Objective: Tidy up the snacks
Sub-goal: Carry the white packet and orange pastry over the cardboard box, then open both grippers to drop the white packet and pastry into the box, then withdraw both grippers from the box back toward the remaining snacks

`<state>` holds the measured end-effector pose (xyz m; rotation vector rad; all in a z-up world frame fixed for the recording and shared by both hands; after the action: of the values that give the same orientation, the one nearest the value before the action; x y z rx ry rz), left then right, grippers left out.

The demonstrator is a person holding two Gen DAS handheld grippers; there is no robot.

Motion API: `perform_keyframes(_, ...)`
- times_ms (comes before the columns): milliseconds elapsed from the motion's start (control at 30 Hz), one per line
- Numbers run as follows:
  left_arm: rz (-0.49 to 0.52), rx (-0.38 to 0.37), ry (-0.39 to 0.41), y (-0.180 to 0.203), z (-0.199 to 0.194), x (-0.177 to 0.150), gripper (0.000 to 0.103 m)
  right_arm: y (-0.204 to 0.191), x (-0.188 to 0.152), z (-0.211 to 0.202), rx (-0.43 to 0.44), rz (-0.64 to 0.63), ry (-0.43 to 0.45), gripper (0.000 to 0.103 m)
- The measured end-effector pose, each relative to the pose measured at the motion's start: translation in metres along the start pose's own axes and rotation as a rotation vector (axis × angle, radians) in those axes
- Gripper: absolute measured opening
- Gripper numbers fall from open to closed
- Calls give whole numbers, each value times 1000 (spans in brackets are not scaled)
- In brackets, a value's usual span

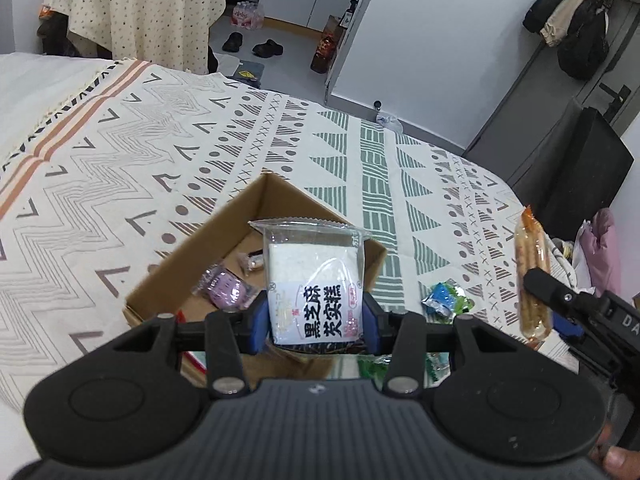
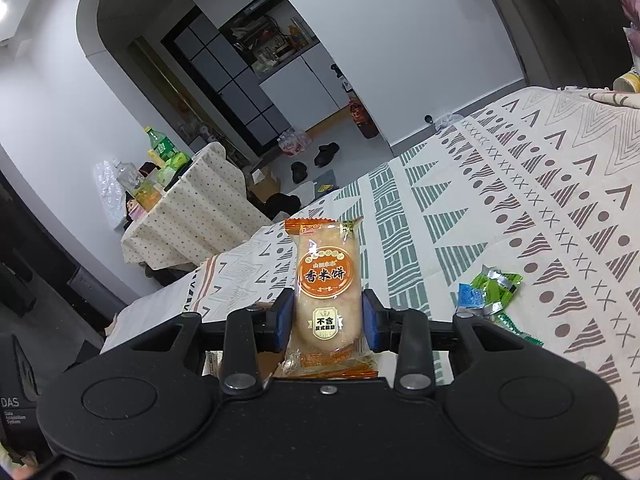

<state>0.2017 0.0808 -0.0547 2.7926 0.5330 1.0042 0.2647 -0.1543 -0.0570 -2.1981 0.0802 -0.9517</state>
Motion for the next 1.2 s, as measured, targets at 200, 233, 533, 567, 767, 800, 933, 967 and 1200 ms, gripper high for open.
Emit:
perform_keyframes(200, -4, -41, -4, -16, 3, 10, 45, -31, -10, 11, -3, -48, -9, 35)
perform_keyframes(233, -5, -45, -6, -19, 5, 11, 45, -34, -13, 13, -5, -52, -15, 35)
perform_keyframes(533, -39, -36, -43, -54, 26, 12, 46, -61, -41, 45, -18, -86, -80, 35)
perform_keyframes(567, -41, -25, -40, -58, 27, 11, 48, -63, -43, 49, -18, -85, -85, 35)
perform_keyframes(767, -39, -28, -43, -70, 24, 7, 61, -70, -45, 62, 5, -83, -96, 35)
perform_keyframes(800, -40, -23, -40, -72, 22, 7, 64, -71, -47, 64, 26, -74, -97, 35)
perform_keyframes(933, -61, -22, -20, -77, 15, 5, 72, -70, -50, 68, 72, -44, -104, 46)
perform_keyframes(967, -61, -17, -19, -78, 14, 5, 76, -68, -50, 66, 81, -34, -101, 57)
perform_keyframes(1200, -63, 8, -21, -72, 8, -3, 87, -53, -36, 28, 49, -43, -65, 65)
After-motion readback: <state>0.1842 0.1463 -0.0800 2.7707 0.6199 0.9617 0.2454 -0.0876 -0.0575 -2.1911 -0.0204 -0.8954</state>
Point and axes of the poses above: each gripper's, at about its wrist camera, not at the fingertips, and z roughly the way its jaws point, y to its right, x to its top, the point moved 3 cm from there along z, roughly the way its jaws point, and after that the axes turned 6 degrees about z, right-handed, at the moved point
